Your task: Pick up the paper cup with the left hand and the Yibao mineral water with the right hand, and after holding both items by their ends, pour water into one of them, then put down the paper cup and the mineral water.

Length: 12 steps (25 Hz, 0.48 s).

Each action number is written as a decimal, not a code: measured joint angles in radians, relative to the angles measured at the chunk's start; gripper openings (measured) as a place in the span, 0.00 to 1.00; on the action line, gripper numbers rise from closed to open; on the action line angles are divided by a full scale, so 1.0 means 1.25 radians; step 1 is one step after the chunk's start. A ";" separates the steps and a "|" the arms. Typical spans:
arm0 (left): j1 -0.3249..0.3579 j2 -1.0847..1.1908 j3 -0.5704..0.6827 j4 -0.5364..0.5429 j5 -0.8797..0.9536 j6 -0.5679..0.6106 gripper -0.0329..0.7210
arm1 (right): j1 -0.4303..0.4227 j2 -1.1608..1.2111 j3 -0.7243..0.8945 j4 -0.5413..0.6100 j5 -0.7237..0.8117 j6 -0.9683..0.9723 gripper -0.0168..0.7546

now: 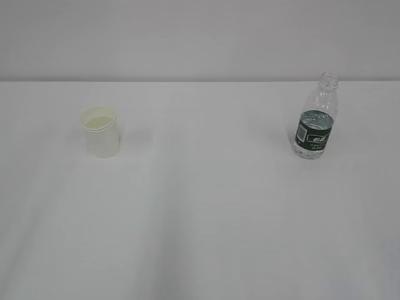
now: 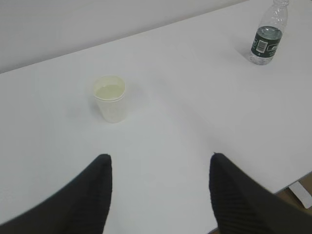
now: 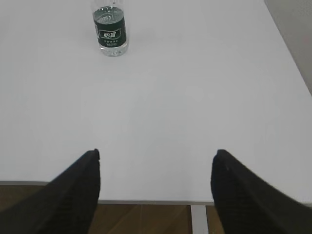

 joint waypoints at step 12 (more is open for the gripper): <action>0.000 0.000 0.000 0.031 0.000 0.000 0.64 | 0.000 0.000 0.008 0.000 -0.013 0.000 0.72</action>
